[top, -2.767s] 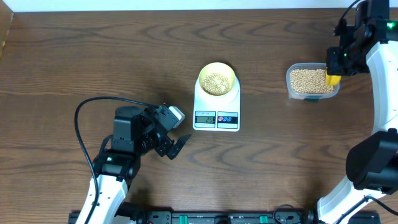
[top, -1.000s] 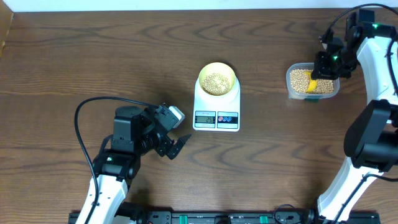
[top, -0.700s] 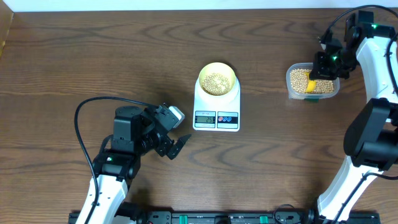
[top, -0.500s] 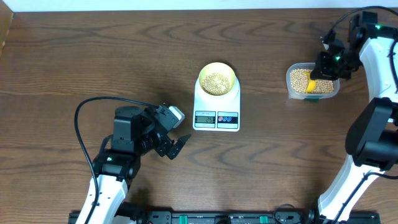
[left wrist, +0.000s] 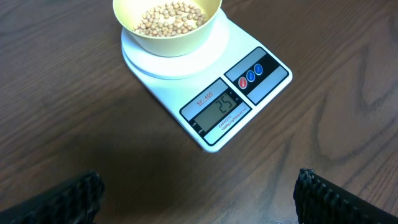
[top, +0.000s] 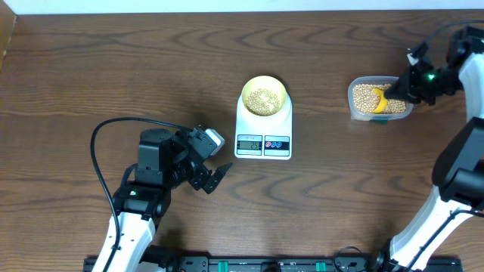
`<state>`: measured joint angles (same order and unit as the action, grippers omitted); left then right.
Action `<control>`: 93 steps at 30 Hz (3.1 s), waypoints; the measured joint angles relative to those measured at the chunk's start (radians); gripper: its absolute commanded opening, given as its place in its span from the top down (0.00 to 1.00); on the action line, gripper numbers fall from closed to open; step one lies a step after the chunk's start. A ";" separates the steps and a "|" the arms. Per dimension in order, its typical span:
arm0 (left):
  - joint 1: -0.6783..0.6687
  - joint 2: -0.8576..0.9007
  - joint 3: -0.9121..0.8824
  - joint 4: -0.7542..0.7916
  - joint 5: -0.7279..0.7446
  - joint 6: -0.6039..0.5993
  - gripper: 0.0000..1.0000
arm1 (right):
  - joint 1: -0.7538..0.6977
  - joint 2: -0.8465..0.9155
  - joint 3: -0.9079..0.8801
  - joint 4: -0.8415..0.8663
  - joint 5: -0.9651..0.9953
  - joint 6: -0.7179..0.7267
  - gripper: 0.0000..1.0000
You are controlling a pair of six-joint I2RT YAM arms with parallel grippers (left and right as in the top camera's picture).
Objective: Scoop item into bowl and weigh 50g on scale
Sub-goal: 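Dip the scoop into the soybeans again with the right gripper, then lift the filled scoop out and carry it toward the bowl, then tip the scoop over the yellow bowl to pour soybeans in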
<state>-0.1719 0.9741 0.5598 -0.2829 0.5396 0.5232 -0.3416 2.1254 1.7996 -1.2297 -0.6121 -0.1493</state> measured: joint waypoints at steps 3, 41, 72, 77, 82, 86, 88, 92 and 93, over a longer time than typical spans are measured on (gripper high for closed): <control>0.000 0.000 0.000 0.000 0.000 0.000 0.01 | -0.035 0.002 -0.001 -0.016 -0.053 -0.012 0.99; 0.000 0.000 0.000 0.000 0.000 0.000 0.00 | 0.079 0.002 -0.004 0.150 -0.646 -0.013 0.99; 0.000 0.000 0.000 0.000 0.000 0.000 0.01 | 0.467 0.002 -0.006 0.468 -0.489 0.373 0.98; 0.000 0.000 0.000 0.000 0.000 0.000 0.01 | 0.510 0.002 -0.001 0.406 -0.399 0.355 0.99; 0.000 0.000 0.000 0.000 0.000 0.000 0.01 | 0.544 0.002 0.053 0.299 -0.302 0.319 0.99; 0.000 0.000 0.000 0.000 0.000 0.000 0.01 | 0.563 0.002 0.107 0.290 -0.257 0.302 0.99; 0.000 0.000 0.000 0.000 0.000 0.000 0.01 | 0.573 0.002 0.130 0.257 -0.223 0.293 0.99; 0.000 0.000 0.000 0.000 0.000 0.000 0.01 | 0.597 0.002 0.158 0.197 -0.141 0.266 0.99; 0.000 0.000 0.000 0.000 0.000 0.000 0.01 | 0.604 0.002 0.164 0.188 -0.120 0.258 0.99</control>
<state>-0.1719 0.9741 0.5598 -0.2832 0.5396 0.5236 0.2626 2.1273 1.9640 -1.0416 -0.7319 0.1089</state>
